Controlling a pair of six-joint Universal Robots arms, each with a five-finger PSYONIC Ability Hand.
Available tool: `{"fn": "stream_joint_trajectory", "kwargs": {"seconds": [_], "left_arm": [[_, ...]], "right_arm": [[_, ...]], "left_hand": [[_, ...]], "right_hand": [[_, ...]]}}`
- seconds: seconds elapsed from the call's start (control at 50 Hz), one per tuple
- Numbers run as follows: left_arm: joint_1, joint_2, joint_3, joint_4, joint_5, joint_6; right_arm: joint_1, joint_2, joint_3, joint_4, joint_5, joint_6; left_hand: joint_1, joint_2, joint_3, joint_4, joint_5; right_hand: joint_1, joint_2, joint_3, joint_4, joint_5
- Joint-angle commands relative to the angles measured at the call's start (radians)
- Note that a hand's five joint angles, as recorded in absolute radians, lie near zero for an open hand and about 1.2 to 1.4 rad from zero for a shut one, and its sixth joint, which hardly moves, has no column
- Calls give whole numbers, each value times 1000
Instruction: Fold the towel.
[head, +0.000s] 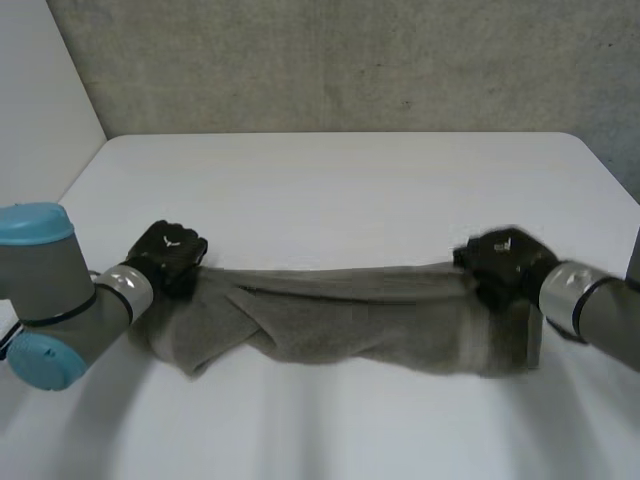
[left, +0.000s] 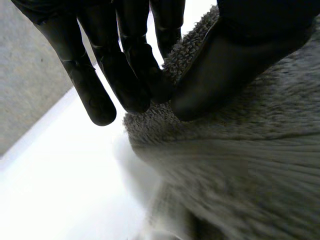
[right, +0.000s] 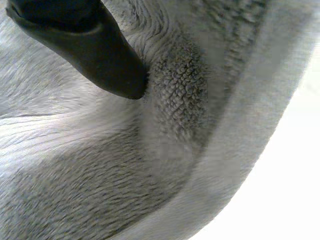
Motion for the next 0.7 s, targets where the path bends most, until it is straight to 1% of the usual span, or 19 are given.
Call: {"fn": "stream_joint_trajectory", "kwargs": {"seconds": [0.02, 0.04, 0.06, 0.08, 0.1, 0.12, 0.14, 0.16, 0.18, 0.2, 0.22, 0.24, 0.28, 0.36, 0.46, 0.54, 0.56, 0.64, 0.7], "left_arm": [[-16, -49, 388, 0, -16, 39], [-16, -49, 389, 0, -16, 39], [-21, -38, 489, 2, -18, 13], [-21, -38, 490, 2, -18, 13], [-25, -17, 583, 9, -21, -31], [-31, 18, 658, 31, -36, -86], [-31, 19, 659, 31, -36, -87], [-31, 67, 721, 66, -59, -159], [-31, 68, 722, 66, -59, -160], [-25, 110, 764, 104, -85, -235], [-21, 141, 791, 130, -110, -314], [-21, 141, 791, 131, -110, -315], [-21, 179, 782, 154, -116, -413], [-24, 186, 719, 131, -114, -436], [-13, 175, 472, 115, -96, -433], [13, 164, 334, 118, -78, -432], [27, 151, 271, 121, -62, -429], [41, 123, 160, 134, -22, -401], [42, 91, 73, 160, 11, -340]], "right_arm": [[29, 61, -358, -25, -7, 17], [47, 92, -503, -43, 1, 35], [47, 92, -505, -43, 1, 35], [66, 112, -649, -61, 16, 69], [73, 113, -769, -81, 25, 121], [73, 113, -770, -81, 25, 121], [72, 113, -864, -103, 31, 183], [67, 113, -947, -136, 33, 263], [67, 113, -948, -137, 33, 264], [61, 113, -1000, -173, 28, 335], [61, 113, -1000, -173, 28, 336], [57, 115, -1035, -193, 25, 386], [52, 115, -1043, -193, 22, 422], [49, 112, -967, -142, -22, 425], [50, 96, -807, -85, -116, 394], [47, 57, -584, -81, -168, 286], [47, 57, -583, -81, -168, 285], [44, 35, -355, -88, -173, 146], [49, 52, -220, -106, -169, 57]], "left_hand": [[135, 42, 74, 40, 114], [135, 42, 74, 40, 114], [135, 42, 74, 40, 114], [135, 42, 74, 40, 114], [135, 42, 74, 40, 114], [135, 42, 74, 40, 114], [135, 42, 74, 40, 114], [135, 42, 74, 40, 114], [135, 42, 74, 40, 114], [135, 42, 74, 40, 114], [135, 42, 74, 40, 114], [135, 42, 74, 40, 114], [135, 42, 74, 40, 114], [135, 42, 74, 40, 114], [135, 42, 74, 40, 114], [135, 42, 74, 40, 114], [135, 42, 74, 40, 114], [135, 42, 74, 40, 114], [135, 42, 74, 40, 114]], "right_hand": [[70, 76, 72, 67, 46], [70, 76, 72, 67, 46], [70, 76, 72, 67, 46], [70, 76, 72, 67, 46], [70, 76, 72, 67, 46], [70, 76, 72, 67, 46], [70, 76, 72, 67, 46], [70, 76, 72, 67, 46], [70, 76, 72, 67, 46], [70, 76, 72, 67, 46], [70, 76, 72, 67, 46], [70, 76, 72, 67, 46], [70, 76, 72, 67, 46], [70, 76, 72, 67, 46], [70, 76, 72, 67, 46], [70, 76, 72, 67, 46], [70, 76, 72, 67, 46], [70, 76, 72, 67, 46], [70, 76, 72, 67, 46]]}}
